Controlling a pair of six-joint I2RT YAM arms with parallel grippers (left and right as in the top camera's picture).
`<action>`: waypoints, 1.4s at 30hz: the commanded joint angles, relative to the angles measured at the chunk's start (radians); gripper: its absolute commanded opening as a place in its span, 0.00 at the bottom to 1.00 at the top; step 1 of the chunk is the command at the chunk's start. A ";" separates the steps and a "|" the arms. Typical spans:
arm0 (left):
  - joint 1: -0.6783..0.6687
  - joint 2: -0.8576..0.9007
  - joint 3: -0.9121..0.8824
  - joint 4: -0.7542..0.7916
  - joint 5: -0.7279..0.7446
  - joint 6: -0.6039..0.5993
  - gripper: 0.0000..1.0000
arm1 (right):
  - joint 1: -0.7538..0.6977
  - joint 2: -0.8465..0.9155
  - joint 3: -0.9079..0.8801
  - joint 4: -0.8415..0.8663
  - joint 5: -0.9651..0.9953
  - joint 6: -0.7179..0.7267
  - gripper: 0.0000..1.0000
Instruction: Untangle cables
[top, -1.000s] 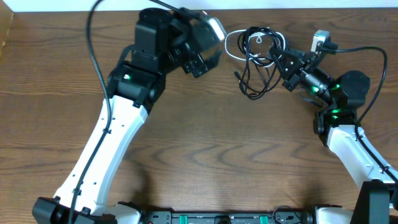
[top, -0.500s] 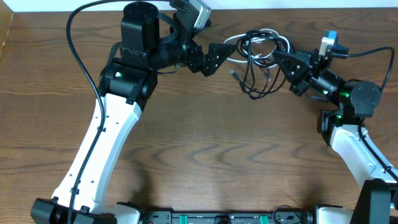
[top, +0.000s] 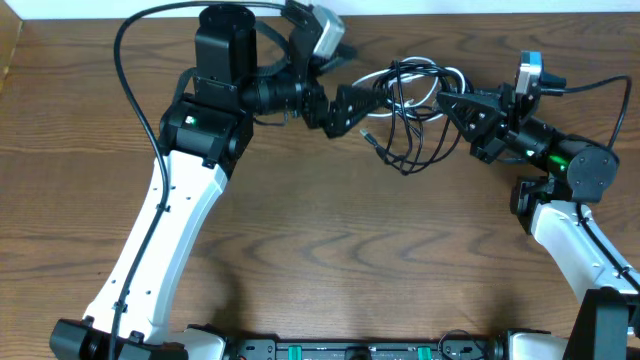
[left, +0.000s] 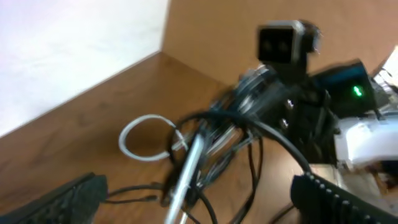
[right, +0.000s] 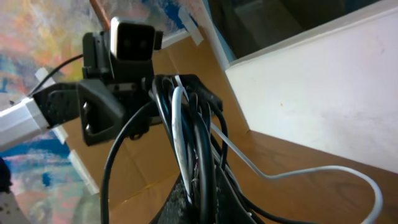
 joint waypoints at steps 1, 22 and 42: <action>0.002 -0.007 0.023 -0.064 0.098 0.162 0.94 | -0.006 -0.005 0.004 0.011 0.011 0.079 0.01; 0.002 -0.007 0.023 -0.119 0.097 0.212 0.45 | 0.104 -0.005 0.004 0.029 0.017 0.100 0.01; 0.006 -0.007 0.023 -0.122 -0.098 0.211 0.08 | 0.105 -0.005 0.004 -0.119 0.106 -0.006 0.10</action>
